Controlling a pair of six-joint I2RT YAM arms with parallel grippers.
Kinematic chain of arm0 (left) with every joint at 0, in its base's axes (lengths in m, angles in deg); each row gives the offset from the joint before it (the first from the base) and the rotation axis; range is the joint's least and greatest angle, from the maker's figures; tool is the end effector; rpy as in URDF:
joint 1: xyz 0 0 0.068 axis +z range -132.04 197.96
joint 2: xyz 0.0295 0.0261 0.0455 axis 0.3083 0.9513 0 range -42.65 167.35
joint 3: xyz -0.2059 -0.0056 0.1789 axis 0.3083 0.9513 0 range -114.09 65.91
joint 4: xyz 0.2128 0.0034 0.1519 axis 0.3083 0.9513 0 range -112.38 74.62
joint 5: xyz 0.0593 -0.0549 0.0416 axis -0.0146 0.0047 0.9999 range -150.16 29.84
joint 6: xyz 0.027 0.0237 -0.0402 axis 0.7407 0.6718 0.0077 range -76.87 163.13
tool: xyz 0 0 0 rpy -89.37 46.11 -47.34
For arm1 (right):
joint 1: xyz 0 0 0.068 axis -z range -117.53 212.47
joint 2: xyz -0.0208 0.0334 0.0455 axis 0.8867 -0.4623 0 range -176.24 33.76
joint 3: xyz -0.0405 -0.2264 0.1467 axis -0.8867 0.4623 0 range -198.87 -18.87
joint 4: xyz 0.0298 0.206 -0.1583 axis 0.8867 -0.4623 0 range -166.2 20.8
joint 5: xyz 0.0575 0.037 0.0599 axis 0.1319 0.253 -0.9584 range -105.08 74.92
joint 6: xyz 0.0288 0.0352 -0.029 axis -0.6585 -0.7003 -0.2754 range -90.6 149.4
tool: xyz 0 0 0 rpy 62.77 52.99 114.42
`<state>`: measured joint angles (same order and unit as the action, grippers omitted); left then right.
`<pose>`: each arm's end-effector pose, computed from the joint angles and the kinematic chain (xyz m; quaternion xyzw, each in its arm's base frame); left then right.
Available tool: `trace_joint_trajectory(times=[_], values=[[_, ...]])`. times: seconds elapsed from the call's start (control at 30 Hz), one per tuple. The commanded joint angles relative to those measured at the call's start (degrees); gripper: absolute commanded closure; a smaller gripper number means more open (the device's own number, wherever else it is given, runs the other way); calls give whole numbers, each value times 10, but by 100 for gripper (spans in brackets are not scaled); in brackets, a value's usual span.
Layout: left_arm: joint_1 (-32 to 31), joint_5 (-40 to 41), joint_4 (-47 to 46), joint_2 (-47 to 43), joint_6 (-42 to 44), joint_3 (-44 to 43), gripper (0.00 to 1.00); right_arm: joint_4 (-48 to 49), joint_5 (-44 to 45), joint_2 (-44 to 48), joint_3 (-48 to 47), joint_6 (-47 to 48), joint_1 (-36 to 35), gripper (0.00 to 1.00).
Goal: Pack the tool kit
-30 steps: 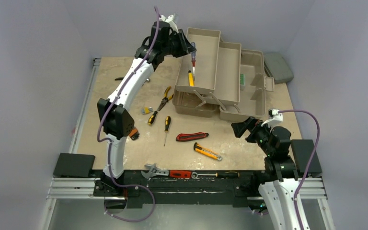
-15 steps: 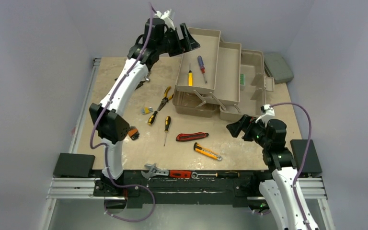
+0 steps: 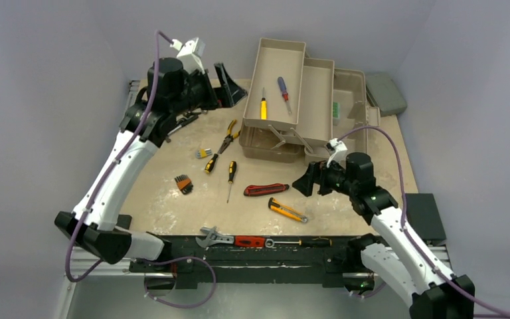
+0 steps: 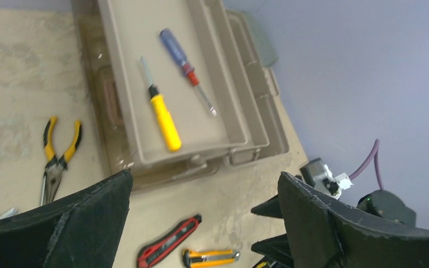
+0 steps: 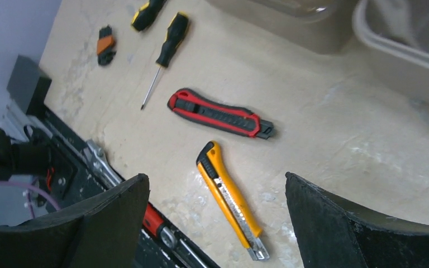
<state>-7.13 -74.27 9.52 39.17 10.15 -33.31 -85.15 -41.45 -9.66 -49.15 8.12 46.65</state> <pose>0.2711 -0.1365 0.4782 0.0210 0.7880 -0.3797 0.4841 0.1622 0.0625 0.2462 -0.0754 0.8438 0.3434 0.4054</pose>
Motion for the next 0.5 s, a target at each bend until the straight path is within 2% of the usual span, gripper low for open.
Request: trace_joint_trajectory(times=[0.0, 0.17, 0.23, 0.47], values=[[1, 35, -18, -78, -5, 142, 2, 4, 59, -58, -34, 38, -88, 10], [1, 76, -74, -190, -32, 325, 2, -11, 195, -162, -59, 37, -238, 9], [1, 97, -75, -228, -35, 377, 2, -14, 218, -182, -70, 34, -279, 9], [2, 156, -66, -340, -24, 542, 0, -38, 310, -281, -100, 21, -367, 8]])
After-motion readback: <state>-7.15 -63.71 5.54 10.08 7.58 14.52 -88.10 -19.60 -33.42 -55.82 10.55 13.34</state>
